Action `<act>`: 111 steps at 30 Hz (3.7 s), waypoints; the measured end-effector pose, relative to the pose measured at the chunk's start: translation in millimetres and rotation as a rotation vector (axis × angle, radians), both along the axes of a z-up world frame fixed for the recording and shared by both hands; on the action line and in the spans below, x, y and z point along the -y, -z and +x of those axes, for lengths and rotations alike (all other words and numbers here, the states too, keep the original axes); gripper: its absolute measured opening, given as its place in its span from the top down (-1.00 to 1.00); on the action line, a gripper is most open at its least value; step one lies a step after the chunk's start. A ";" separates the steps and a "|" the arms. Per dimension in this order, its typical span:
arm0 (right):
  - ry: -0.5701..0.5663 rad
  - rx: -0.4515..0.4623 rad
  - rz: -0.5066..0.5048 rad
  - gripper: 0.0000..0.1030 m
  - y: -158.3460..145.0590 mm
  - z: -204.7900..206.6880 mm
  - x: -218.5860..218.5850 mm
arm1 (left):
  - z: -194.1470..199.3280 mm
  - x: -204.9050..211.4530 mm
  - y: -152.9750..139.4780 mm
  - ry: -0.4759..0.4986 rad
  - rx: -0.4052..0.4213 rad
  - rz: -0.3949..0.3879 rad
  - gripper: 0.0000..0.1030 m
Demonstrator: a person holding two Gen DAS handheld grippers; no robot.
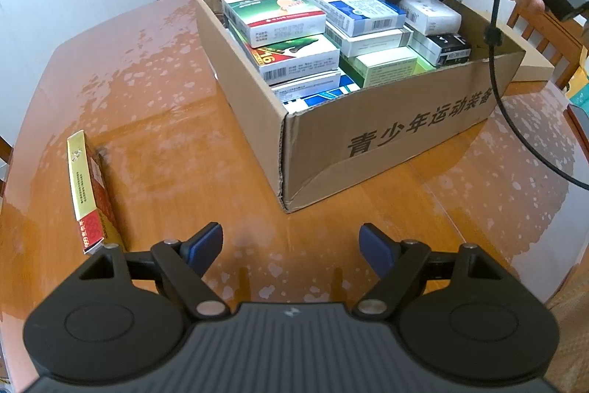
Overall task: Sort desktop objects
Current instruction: 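Lower the white-teal box into the cardboard box and open the right gripper, then raise the open right gripper and move it back toward the gold tube box, then lower the right gripper onto the gold-red tube box and close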
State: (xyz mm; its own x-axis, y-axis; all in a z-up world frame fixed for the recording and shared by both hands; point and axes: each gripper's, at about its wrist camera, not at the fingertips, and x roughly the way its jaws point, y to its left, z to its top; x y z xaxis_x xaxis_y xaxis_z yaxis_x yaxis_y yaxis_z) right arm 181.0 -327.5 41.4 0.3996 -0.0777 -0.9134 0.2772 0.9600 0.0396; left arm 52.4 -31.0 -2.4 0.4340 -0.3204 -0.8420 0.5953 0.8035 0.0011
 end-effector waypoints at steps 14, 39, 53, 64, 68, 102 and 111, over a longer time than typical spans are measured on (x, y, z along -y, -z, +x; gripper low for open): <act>0.012 0.010 -0.003 -0.31 -1.6 0.8 -1.2 | 2.4 1.2 -0.2 0.013 0.001 -0.006 -0.58; -0.054 0.019 0.025 -0.59 -32.3 -42.5 -18.1 | -3.2 -3.9 -3.3 0.015 0.012 -0.025 -0.58; -0.091 -0.094 0.069 -0.59 -2.6 -47.2 -29.0 | -3.9 -4.2 -2.2 0.021 0.011 -0.015 -0.58; -0.090 -0.083 0.063 -0.59 -3.1 -37.6 -30.0 | -0.5 -4.4 -1.3 0.015 0.009 -0.007 -0.58; -0.091 -0.082 0.058 -0.59 -3.3 -35.8 -29.0 | -0.5 -4.7 -1.5 0.016 0.011 -0.009 -0.58; -0.588 -0.112 0.085 -0.73 22.7 43.6 -353.0 | -17.2 -153.9 9.2 -0.095 -0.019 -0.060 -0.63; -0.487 -0.160 0.059 -0.52 53.9 59.9 -374.4 | -5.0 -177.6 10.8 -0.063 -0.004 -0.090 -0.63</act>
State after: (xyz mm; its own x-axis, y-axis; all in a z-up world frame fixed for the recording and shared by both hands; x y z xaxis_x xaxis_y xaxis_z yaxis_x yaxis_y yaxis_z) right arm 240.9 46.9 -12.5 0.2315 0.1357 -0.9633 -0.1942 0.9767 0.0909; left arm 47.4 146.6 -13.3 0.4527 -0.3666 -0.8128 0.5432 0.8363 -0.0746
